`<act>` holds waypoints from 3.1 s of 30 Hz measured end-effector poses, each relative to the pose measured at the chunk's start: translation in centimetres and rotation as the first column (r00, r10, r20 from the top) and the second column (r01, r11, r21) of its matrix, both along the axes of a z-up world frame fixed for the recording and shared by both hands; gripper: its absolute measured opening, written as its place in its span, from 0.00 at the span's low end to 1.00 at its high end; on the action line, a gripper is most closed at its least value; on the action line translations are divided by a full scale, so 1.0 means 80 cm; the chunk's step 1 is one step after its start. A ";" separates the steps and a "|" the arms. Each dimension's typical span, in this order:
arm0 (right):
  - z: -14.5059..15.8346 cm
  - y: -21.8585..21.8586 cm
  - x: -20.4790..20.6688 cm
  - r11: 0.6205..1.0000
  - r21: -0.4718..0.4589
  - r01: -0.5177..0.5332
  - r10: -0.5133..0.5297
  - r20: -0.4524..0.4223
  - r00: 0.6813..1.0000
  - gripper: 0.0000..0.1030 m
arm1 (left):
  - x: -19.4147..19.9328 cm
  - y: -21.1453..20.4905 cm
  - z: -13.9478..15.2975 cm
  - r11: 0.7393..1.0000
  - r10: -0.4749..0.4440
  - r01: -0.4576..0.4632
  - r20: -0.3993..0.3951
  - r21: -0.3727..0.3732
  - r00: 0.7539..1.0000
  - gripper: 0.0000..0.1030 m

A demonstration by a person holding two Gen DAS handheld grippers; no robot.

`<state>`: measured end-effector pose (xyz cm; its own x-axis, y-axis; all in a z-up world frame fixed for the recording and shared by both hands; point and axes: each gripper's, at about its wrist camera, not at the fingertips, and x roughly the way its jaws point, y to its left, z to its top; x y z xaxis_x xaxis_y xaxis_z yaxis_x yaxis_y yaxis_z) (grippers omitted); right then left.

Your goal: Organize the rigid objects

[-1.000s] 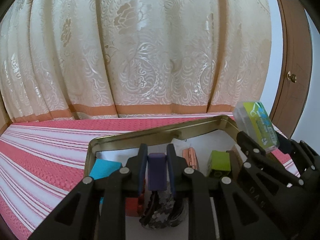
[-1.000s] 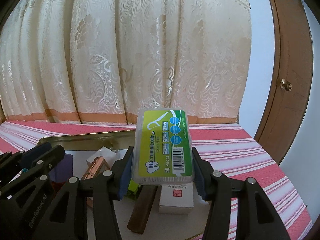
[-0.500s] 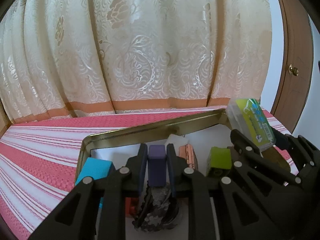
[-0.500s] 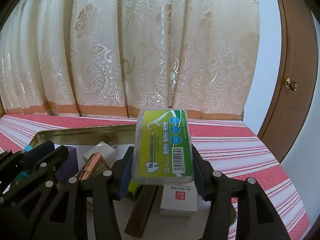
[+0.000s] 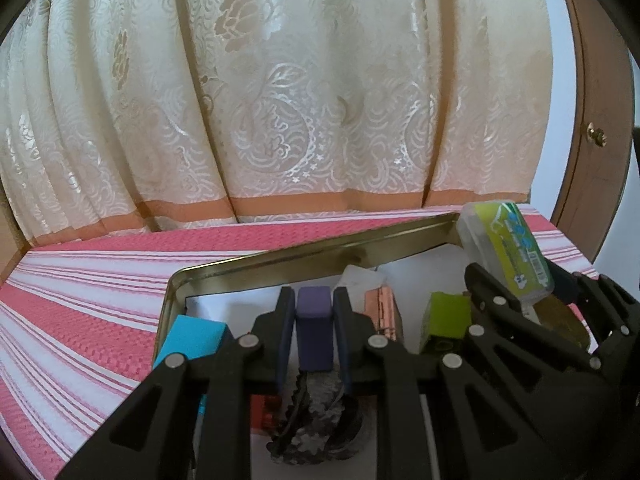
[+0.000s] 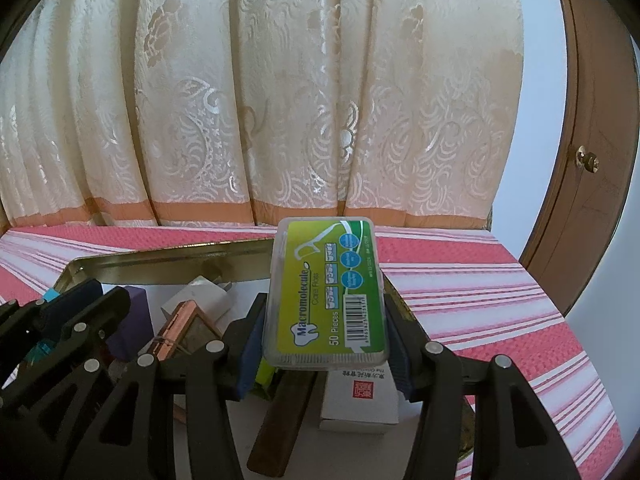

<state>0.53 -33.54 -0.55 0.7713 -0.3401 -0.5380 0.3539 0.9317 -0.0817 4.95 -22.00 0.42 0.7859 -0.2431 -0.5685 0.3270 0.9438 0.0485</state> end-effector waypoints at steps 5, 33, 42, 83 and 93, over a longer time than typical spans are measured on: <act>-0.007 -0.002 0.010 1.000 0.000 -0.005 0.005 -0.043 0.999 0.54 | 0.004 -0.005 -0.001 0.999 0.020 -0.019 -0.009 0.034 1.000 0.18; -0.010 0.005 0.029 0.997 -0.053 -0.048 0.042 -0.115 0.992 0.55 | 0.023 -0.005 -0.010 0.995 0.058 -0.048 -0.124 0.087 0.991 0.20; -0.010 0.006 0.026 0.996 -0.035 -0.081 0.076 -0.112 0.991 0.56 | 0.026 -0.003 -0.012 0.991 0.087 -0.068 -0.169 0.113 0.982 0.41; -0.001 -0.022 -0.019 0.995 0.074 0.069 -0.070 0.010 0.997 0.80 | -0.022 0.021 -0.002 1.000 0.012 -0.012 0.038 -0.003 0.999 0.87; 0.011 -0.011 -0.040 0.994 0.049 0.095 -0.100 0.113 0.989 0.80 | -0.036 0.038 0.002 0.998 0.028 -0.022 0.125 -0.055 0.992 0.95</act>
